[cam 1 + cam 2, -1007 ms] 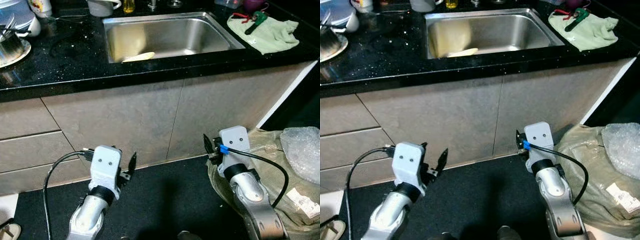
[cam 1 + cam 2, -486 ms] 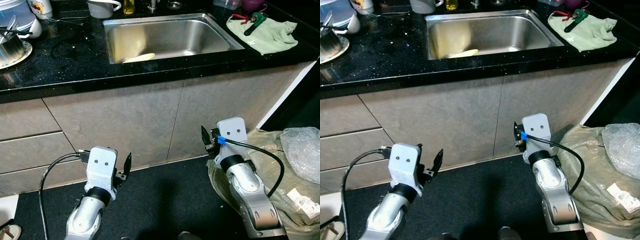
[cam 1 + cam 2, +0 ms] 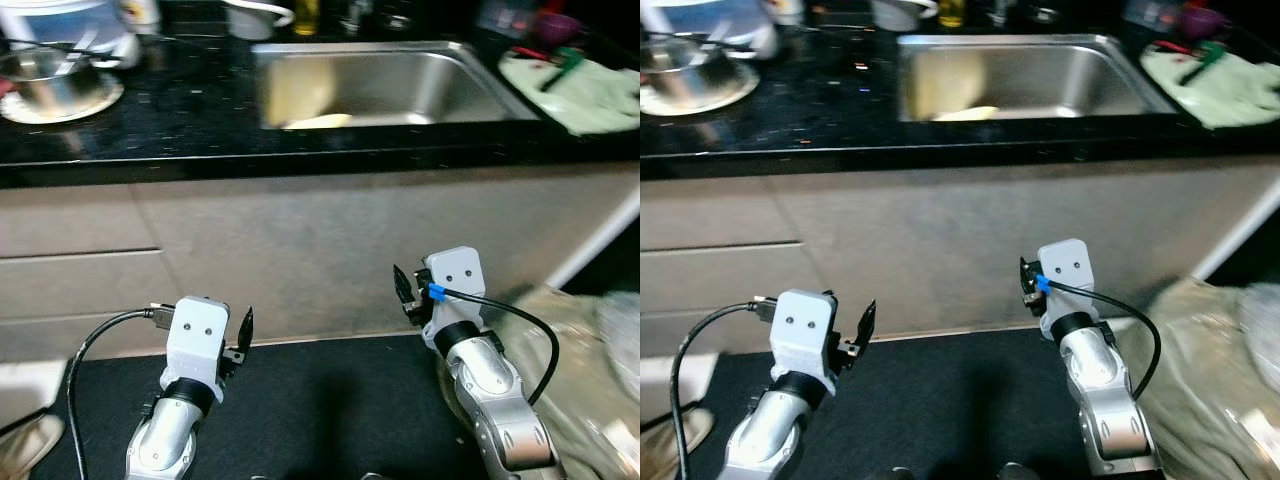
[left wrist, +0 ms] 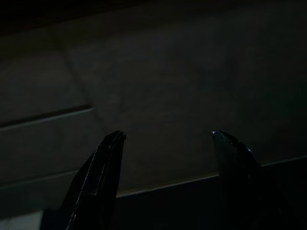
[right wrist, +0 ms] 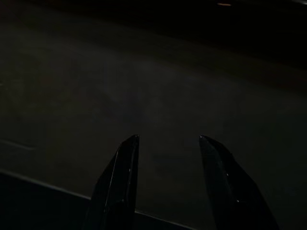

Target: Kitchen organization

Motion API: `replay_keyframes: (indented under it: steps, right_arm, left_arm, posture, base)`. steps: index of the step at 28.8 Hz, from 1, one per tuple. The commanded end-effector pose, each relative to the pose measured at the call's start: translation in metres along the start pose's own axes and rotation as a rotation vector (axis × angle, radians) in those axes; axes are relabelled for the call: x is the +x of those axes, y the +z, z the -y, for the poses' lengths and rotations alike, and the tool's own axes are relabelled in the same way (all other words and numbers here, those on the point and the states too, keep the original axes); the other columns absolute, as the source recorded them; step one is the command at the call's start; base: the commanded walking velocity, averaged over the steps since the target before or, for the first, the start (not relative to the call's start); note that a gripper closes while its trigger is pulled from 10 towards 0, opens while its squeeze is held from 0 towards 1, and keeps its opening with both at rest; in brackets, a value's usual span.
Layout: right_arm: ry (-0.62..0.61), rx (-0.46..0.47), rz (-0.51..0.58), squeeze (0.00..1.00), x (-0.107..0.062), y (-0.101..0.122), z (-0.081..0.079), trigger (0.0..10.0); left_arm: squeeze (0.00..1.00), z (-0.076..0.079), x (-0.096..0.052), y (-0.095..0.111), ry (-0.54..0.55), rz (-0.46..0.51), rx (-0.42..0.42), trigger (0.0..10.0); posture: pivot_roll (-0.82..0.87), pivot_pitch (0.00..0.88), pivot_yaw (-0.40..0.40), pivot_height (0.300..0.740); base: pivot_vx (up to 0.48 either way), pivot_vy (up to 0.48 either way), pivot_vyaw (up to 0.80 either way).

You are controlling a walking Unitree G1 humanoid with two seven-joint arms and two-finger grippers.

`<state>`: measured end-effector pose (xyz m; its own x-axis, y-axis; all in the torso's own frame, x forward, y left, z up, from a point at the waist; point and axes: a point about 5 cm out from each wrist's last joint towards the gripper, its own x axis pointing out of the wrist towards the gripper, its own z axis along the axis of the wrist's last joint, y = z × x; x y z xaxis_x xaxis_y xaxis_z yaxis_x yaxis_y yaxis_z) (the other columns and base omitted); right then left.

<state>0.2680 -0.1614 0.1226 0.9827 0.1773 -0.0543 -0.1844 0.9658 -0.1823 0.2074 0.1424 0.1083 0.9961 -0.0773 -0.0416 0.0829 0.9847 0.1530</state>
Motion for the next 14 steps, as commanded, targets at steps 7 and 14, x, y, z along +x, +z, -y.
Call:
replay_keyframes:
  steps: [7,14]
  right_arm:
    - [0.010,0.030,-0.029,0.00,-0.0020,-0.0079,-0.0021,10.0]
    - [0.021,0.038,-0.027,0.00,-0.0010,-0.0075,-0.0023,10.0]
  left_arm:
    - [0.00,-0.0019,-0.0022,-0.0020,0.013,-0.025,0.021,10.0]
    - [0.00,-0.0016,0.0011,-0.0010,0.017,-0.028,0.038,10.0]
  posture:
    - [0.05,0.080,-0.036,0.740]
    - [0.05,0.086,-0.037,0.740]
  base:
    - [0.000,0.000,0.80]
    - [0.000,0.000,0.80]
